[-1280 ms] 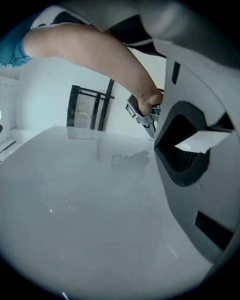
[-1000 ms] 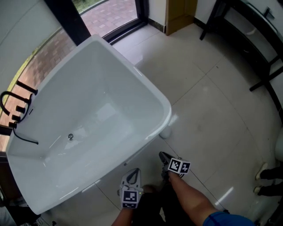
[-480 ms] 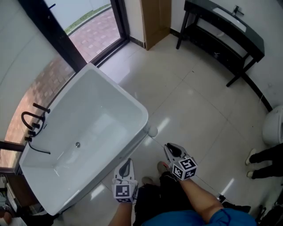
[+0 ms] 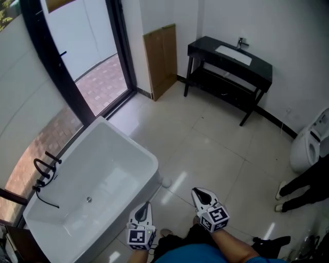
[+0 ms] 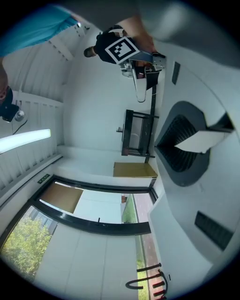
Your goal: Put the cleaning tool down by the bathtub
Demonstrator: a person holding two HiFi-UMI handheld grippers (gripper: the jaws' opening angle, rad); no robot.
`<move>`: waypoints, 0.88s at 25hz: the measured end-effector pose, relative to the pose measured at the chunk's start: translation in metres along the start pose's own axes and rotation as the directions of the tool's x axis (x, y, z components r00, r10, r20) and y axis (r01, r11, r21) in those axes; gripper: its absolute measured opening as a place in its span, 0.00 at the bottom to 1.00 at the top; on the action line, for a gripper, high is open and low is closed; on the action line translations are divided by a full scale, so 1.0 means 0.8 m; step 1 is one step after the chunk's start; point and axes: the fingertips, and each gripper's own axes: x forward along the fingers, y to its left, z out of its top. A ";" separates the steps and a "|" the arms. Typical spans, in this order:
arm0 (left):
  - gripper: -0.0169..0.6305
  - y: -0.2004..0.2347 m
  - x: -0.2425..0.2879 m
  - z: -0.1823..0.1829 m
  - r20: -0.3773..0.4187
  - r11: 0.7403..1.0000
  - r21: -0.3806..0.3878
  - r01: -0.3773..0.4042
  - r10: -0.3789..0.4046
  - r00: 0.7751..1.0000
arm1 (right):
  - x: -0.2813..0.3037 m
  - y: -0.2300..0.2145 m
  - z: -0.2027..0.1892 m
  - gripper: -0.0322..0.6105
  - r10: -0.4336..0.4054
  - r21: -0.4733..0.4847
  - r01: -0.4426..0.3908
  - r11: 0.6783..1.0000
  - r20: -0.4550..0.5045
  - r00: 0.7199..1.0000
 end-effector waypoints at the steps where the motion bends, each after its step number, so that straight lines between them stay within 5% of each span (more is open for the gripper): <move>1: 0.03 -0.013 -0.003 0.013 0.019 1.000 0.004 0.003 -0.003 1.000 | -0.011 0.002 0.010 0.05 0.012 -0.011 -0.012 1.000 0.008 1.000; 13: 0.03 -0.201 0.048 0.133 0.171 0.996 0.084 -0.016 0.002 0.985 | -0.139 -0.098 0.128 0.06 0.089 -0.129 -0.073 0.989 0.123 0.988; 22: 0.03 -0.320 0.080 0.126 0.128 0.982 0.152 0.115 -0.135 0.983 | -0.197 -0.171 0.139 0.06 0.016 -0.114 0.000 0.993 0.140 0.990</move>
